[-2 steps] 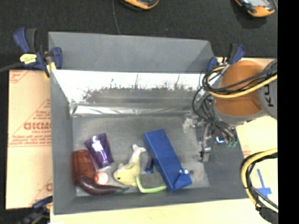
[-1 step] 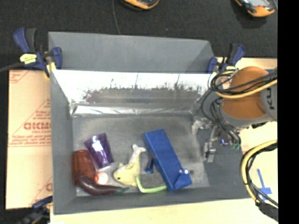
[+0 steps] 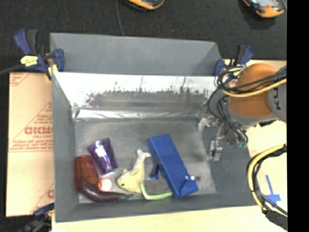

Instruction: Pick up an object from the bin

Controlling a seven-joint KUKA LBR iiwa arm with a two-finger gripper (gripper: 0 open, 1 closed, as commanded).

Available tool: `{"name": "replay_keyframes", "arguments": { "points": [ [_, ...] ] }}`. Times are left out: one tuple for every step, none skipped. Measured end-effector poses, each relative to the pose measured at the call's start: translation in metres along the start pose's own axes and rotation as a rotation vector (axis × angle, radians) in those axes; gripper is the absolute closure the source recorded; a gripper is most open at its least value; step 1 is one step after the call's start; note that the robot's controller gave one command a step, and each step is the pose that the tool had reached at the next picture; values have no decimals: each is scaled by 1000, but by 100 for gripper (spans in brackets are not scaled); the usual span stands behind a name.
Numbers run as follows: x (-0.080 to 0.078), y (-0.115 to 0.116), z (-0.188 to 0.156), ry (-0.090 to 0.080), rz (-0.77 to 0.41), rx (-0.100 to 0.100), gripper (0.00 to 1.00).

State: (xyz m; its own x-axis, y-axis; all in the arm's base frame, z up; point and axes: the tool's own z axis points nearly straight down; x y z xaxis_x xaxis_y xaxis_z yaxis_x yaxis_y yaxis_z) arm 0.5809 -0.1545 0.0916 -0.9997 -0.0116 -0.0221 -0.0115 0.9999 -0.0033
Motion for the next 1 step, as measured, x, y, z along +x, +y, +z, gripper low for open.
{"name": "replay_keyframes", "arguments": {
  "points": [
    [-3, -3, 6, 2, 21, 1, 0]
  ]
}}
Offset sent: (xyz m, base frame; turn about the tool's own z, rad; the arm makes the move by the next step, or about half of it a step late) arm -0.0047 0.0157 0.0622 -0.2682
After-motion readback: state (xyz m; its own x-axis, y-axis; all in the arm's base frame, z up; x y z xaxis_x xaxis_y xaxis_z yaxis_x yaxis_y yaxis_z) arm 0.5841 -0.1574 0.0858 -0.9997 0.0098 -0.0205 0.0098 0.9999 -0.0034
